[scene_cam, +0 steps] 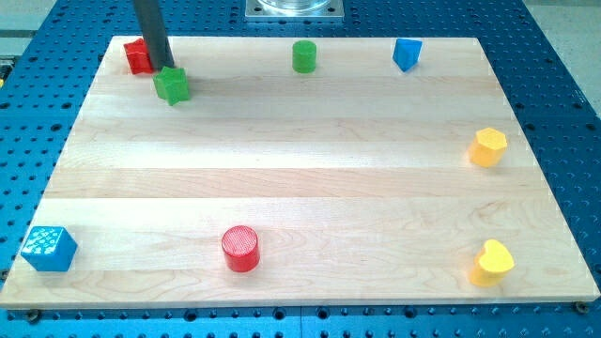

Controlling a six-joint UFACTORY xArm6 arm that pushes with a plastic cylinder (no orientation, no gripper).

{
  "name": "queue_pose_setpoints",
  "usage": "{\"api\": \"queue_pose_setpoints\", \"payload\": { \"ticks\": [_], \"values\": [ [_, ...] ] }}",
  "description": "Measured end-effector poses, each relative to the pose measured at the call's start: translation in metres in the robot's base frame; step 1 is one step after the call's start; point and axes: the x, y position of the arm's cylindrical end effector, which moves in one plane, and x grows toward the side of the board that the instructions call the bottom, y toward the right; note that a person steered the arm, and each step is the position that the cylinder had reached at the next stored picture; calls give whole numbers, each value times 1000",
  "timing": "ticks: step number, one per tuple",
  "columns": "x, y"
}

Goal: Move the green star below to the red star

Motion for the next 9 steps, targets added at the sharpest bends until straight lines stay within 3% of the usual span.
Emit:
{"api": "queue_pose_setpoints", "payload": {
  "ticks": [1, 3, 5, 6, 7, 8, 9],
  "values": [
    [22, 3],
    [2, -22],
    [15, 102],
    [69, 68],
    [68, 29],
    [84, 32],
    [106, -16]
  ]
}}
